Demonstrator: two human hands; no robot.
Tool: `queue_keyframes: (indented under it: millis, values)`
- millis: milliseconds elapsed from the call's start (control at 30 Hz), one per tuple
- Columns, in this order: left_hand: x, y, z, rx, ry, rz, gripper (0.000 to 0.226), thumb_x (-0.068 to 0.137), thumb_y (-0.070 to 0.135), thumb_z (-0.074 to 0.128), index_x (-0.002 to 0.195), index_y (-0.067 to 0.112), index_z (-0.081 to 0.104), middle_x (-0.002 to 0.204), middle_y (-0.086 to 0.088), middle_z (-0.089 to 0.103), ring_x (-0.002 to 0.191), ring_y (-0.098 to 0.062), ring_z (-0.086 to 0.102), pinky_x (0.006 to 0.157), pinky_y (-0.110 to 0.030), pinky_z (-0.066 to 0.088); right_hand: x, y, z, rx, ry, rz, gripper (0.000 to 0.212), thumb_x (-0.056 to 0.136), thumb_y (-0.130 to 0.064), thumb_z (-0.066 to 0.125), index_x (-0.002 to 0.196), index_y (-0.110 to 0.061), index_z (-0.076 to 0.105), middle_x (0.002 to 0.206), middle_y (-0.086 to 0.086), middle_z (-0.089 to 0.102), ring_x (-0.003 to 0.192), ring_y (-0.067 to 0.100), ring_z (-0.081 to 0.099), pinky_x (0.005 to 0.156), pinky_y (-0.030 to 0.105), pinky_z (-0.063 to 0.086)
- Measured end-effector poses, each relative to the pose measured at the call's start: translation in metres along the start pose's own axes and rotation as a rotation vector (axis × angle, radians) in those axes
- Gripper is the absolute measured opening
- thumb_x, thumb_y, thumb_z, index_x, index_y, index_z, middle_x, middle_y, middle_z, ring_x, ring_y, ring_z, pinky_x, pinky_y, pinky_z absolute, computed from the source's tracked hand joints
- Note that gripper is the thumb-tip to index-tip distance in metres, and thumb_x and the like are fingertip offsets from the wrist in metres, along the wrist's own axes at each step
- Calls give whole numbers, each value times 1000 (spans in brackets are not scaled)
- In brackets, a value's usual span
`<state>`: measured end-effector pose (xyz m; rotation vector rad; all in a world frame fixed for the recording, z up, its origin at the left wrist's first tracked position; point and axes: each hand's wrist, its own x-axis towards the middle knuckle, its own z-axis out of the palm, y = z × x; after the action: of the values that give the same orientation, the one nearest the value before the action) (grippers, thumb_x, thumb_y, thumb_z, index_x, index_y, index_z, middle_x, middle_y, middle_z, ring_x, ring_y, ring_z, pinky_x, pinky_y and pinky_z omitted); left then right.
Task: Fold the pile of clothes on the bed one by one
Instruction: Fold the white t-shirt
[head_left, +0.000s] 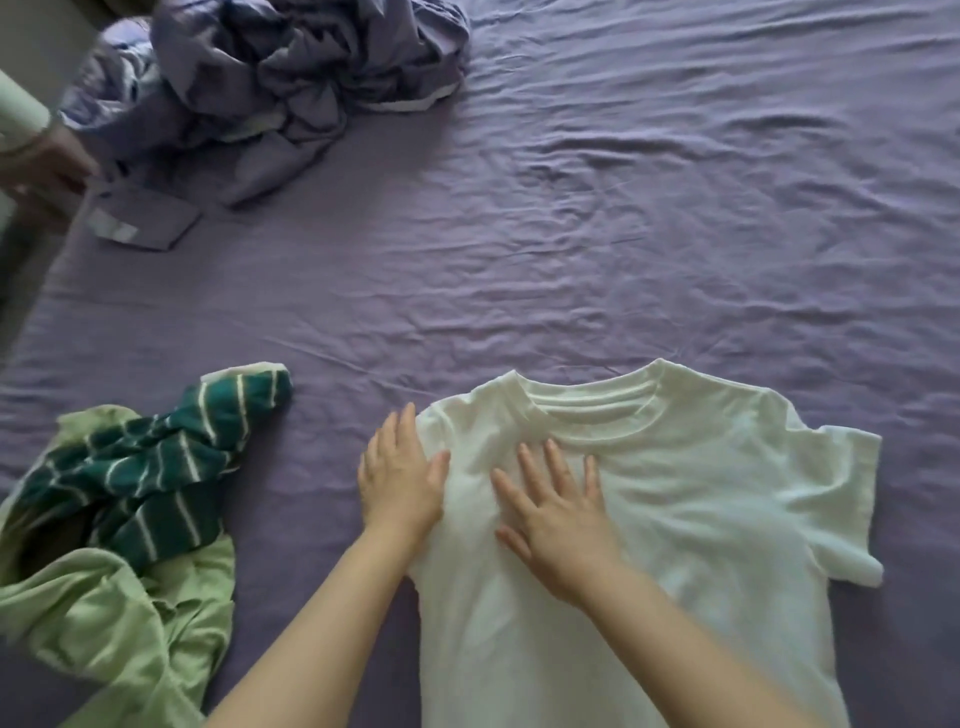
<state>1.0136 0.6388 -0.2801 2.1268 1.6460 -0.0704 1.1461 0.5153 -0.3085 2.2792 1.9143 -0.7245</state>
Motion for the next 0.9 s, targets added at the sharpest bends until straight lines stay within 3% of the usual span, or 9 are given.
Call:
queue_keyframes:
  millis: [67,167,333,433,533,633,733,800,900]
  values:
    - [9,-8,-6,-321,-54,-32,50,86,25,66,130,9,49,125,-13,54,120,-29,47,104,-37,35,11,-8,-1,9,0,47,63,94,-60,22,148,-38,-2,158,2,-13,142,29,-21,106,60,-17]
    - [9,-12,-14,-750,-214,-220,64,77,20,77,132,14,46,120,-4,55,104,-15,56,88,-28,48,13,-23,-2,50,-6,79,65,92,-62,22,147,-40,-3,158,4,-11,143,29,-19,110,57,-14]
    - [-6,-38,-25,-591,-495,-213,24,67,28,84,83,18,69,86,0,73,75,-11,68,72,-33,55,-2,-27,3,-13,-15,52,62,93,-62,22,147,-42,1,159,0,-10,144,26,-17,111,56,-11]
    - [-6,-58,-32,-595,-360,-172,20,74,26,79,69,15,64,67,6,62,62,-10,55,58,-26,44,1,-29,1,-5,-25,96,60,93,-61,19,147,-42,-1,159,-3,-11,144,24,-17,112,55,-7]
    - [0,-66,-43,-666,-219,-94,15,88,20,64,77,10,61,69,0,54,69,-16,48,63,-30,40,4,-42,0,47,23,122,63,90,-64,14,147,-41,-3,159,-1,-11,145,24,-14,113,52,-5]
    - [10,-63,-46,-393,-167,-28,23,90,34,59,75,17,60,69,3,58,71,-20,54,66,-36,48,8,-53,2,26,24,39,69,83,-70,4,146,-44,-9,158,1,-14,144,26,-18,112,54,-8]
    - [15,-59,-46,-171,-98,-143,40,85,48,59,64,15,52,65,4,55,71,-20,52,60,-31,36,19,-54,5,-53,-37,60,68,86,-71,13,144,-45,-12,157,1,-20,142,27,-24,108,60,-12]
    - [13,-60,-43,-461,-233,-216,36,81,43,68,63,17,52,65,3,55,66,-17,51,59,-30,37,24,-55,7,-72,-41,85,65,89,-68,14,144,-46,-11,157,0,-20,142,27,-25,108,62,-11]
    - [-6,-62,-39,-841,-420,-223,40,70,33,82,96,14,58,96,1,66,87,-12,63,71,-26,49,20,-56,9,-38,-18,140,64,89,-67,12,146,-45,-8,158,-2,-17,143,25,-21,110,60,-8]
